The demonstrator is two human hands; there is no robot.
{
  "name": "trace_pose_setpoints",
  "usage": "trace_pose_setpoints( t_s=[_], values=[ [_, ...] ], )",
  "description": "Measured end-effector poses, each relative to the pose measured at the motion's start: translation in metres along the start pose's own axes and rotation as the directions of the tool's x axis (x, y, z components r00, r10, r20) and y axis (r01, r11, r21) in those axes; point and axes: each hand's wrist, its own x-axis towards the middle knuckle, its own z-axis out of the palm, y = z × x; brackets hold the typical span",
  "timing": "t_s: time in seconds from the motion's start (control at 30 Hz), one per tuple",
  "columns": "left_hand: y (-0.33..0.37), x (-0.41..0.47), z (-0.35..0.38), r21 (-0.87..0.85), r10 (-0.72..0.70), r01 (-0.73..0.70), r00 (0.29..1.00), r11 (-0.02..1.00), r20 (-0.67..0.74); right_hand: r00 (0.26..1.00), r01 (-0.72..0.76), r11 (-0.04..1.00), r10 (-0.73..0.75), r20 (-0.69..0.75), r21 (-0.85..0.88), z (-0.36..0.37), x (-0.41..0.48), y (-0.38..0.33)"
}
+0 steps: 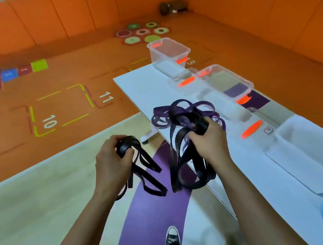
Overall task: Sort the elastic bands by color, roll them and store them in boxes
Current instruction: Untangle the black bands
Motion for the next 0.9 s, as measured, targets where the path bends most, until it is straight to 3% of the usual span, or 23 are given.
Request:
trace_pose_setpoints(
  t_s=[0.17,0.47,0.9],
  values=[
    [-0.006,0.103,-0.01,0.017,-0.032,0.033,0.997,0.999,-0.07,0.999,0.027,1.0,-0.028,0.042,0.016,0.049,0.096,-0.051],
    [-0.011,0.288,-0.005,-0.041,0.034,-0.038,0.995,0.998,-0.096,0.994,0.104,0.995,-0.104,-0.04,-0.011,0.122,0.25,-0.131],
    [-0.012,0.543,0.054,-0.179,0.208,-0.184,0.969,0.967,0.131,0.964,-0.012,0.998,-0.004,-0.264,-0.058,0.203,0.418,-0.18]
  ],
)
